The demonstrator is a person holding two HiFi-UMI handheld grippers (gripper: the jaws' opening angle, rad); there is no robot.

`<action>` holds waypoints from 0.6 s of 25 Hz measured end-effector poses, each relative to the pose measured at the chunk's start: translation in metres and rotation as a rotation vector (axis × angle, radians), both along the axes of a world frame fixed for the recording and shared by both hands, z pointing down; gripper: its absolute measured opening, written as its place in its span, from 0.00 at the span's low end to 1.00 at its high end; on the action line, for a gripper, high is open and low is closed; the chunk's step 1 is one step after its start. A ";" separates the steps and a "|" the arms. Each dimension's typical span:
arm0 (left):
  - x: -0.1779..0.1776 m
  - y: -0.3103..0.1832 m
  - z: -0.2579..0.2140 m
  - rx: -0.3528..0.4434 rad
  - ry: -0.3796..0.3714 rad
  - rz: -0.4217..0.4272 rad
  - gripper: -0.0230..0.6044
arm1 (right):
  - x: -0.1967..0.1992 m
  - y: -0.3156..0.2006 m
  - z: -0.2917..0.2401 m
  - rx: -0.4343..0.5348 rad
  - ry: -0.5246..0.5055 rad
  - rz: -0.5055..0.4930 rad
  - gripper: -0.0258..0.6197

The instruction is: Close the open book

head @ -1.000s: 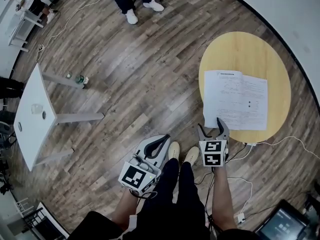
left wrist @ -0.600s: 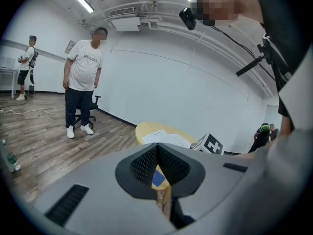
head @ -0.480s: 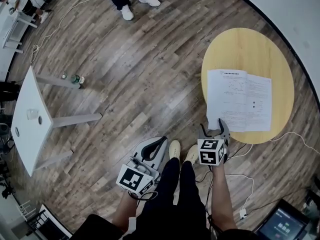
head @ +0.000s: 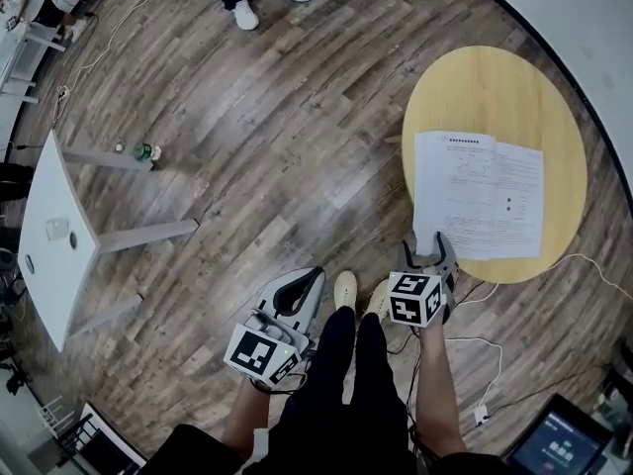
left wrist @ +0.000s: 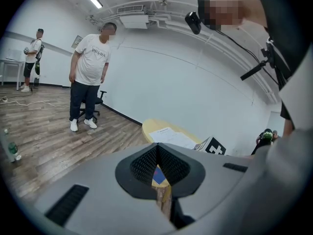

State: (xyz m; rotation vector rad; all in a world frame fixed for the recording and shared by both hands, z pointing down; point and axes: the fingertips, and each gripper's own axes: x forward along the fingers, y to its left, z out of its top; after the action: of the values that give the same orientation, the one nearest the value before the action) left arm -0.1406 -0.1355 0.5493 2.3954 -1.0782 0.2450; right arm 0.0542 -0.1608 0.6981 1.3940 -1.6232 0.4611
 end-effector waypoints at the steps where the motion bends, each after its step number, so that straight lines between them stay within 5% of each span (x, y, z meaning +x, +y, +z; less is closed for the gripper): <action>1: 0.000 0.000 0.001 -0.001 -0.001 -0.001 0.03 | 0.000 0.000 0.000 0.004 0.004 0.001 0.52; 7: -0.003 -0.001 0.004 -0.006 0.006 -0.007 0.03 | 0.003 0.000 0.002 -0.005 0.077 -0.006 0.52; 9: -0.002 -0.002 0.001 -0.002 0.004 -0.007 0.03 | 0.006 0.001 0.001 -0.004 0.111 -0.003 0.43; 15: -0.002 -0.002 -0.001 0.001 0.001 -0.009 0.03 | 0.009 -0.001 -0.001 -0.007 0.107 0.034 0.38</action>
State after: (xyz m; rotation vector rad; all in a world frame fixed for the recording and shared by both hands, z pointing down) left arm -0.1423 -0.1379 0.5485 2.3903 -1.0892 0.2402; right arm 0.0632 -0.1621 0.6967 1.4187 -1.5127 0.4053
